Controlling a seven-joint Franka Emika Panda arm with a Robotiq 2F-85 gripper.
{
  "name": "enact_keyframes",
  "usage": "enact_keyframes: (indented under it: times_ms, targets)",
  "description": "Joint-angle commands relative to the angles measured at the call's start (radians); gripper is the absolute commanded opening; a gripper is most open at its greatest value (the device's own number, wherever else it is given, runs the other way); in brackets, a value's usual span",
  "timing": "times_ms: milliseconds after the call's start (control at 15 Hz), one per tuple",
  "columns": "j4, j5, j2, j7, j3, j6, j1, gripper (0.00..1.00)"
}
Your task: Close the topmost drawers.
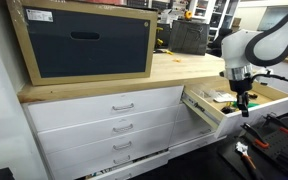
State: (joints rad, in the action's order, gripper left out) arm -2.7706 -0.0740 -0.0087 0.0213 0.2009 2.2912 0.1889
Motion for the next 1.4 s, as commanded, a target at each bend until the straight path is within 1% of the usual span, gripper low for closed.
enact_keyframes:
  times_ms: [0,133,267,533,733,933,1133,1333]
  targets:
    - [-0.014,0.062,-0.086,-0.009,0.024,-0.089,0.032,0.0]
    - [-0.011,0.058,-0.099,0.009,0.03,-0.106,0.041,0.0]
    - [-0.008,0.033,-0.101,0.03,0.032,-0.096,0.042,0.0]
    - [0.0,-0.013,-0.077,0.071,0.028,-0.101,0.032,0.0]
    - [-0.003,-0.068,-0.056,0.12,0.021,-0.092,0.02,0.0]
    - [-0.003,-0.133,-0.025,0.169,0.009,-0.058,0.004,0.0]
    - [-0.004,-0.193,0.024,0.182,-0.009,0.029,-0.011,0.0]
    - [-0.004,-0.28,0.091,0.189,-0.036,0.154,-0.024,0.0]
